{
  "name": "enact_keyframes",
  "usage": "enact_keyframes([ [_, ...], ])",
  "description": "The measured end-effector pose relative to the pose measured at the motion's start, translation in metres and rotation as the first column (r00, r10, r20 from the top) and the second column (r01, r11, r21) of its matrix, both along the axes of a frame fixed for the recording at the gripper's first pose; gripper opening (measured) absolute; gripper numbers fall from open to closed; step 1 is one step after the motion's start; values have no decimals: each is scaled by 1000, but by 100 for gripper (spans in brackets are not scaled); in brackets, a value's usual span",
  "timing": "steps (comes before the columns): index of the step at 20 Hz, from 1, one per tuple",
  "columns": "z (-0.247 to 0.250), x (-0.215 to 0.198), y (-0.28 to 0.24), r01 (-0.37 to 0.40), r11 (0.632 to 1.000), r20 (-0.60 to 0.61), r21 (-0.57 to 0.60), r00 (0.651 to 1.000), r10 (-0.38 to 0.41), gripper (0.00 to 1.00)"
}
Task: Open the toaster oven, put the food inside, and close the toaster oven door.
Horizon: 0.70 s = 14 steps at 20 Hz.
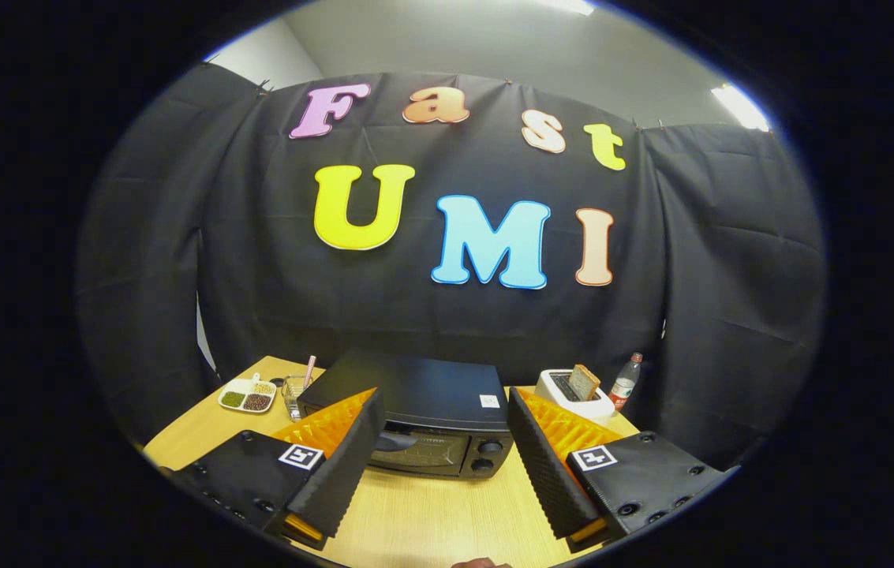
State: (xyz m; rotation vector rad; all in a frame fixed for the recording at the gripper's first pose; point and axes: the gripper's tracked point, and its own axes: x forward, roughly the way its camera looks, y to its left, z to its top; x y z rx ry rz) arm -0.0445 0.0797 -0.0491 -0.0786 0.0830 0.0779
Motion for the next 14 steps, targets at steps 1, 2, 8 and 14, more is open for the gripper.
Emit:
enact_keyframes([
  [1,5,-5,-9,15,1000,14,4,1000,-15,98],
  [2,8,-10,-16,31,1000,29,4,999,-31,98],
  [8,20,-20,-43,79,996,63,32,995,-81,99],
  [14,29,-28,-42,84,992,76,90,993,-91,98],
])
